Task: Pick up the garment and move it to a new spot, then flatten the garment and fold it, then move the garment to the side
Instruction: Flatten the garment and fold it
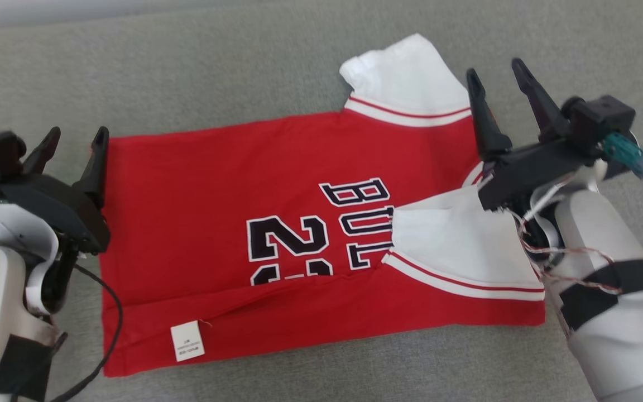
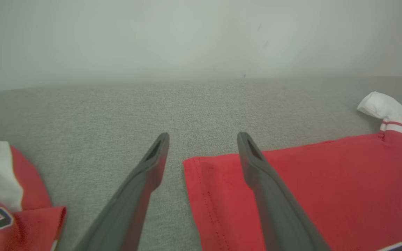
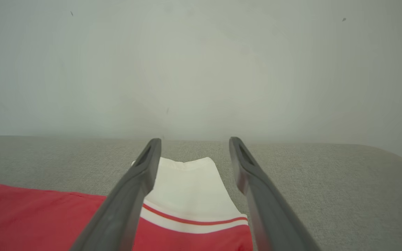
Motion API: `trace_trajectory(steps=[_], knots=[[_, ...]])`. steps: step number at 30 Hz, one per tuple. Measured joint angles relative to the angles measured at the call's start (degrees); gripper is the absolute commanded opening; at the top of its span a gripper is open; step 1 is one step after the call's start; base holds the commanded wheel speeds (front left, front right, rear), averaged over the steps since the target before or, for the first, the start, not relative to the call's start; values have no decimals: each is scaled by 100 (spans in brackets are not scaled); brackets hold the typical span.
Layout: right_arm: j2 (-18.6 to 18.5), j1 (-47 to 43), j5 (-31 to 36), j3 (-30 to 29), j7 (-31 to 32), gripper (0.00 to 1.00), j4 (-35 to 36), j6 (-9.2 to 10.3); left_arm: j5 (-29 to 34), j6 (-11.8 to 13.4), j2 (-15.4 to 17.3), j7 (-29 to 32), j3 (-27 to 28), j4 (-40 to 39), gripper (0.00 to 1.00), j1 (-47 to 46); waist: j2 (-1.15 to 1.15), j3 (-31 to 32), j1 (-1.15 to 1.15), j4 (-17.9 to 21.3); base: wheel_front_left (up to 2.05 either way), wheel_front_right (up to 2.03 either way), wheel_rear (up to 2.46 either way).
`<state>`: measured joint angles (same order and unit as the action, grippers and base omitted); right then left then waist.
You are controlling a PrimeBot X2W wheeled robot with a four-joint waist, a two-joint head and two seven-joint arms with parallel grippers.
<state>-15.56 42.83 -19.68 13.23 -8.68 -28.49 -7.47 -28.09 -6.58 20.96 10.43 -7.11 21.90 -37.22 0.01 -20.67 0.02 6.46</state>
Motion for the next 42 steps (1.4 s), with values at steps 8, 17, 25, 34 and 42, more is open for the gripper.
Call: trace_trajectory(steps=[8,17,25,34,42], knots=[[1,594,-149,450,-353,100,-849,0,-300,-47,48,369,-76,464,100,-231,0,-335,0,210,0,0,0],[-65,977,-269,804,-517,100,-1352,-1,-216,138,66,308,-110,866,100,-487,0,-424,-1,302,0,0,0],[-109,1331,-344,1043,-541,100,-1763,-1,-266,154,15,227,-170,972,0,-554,-1,-432,-2,225,0,0,0],[-311,2436,-476,1221,381,100,-2607,0,-142,97,-181,-443,-374,441,0,-756,0,-619,-2,-69,0,0,0],[-352,3256,-641,1308,1211,100,-3336,-1,22,114,-407,-632,-614,-124,0,-810,-1,-927,-2,-402,0,0,0]])
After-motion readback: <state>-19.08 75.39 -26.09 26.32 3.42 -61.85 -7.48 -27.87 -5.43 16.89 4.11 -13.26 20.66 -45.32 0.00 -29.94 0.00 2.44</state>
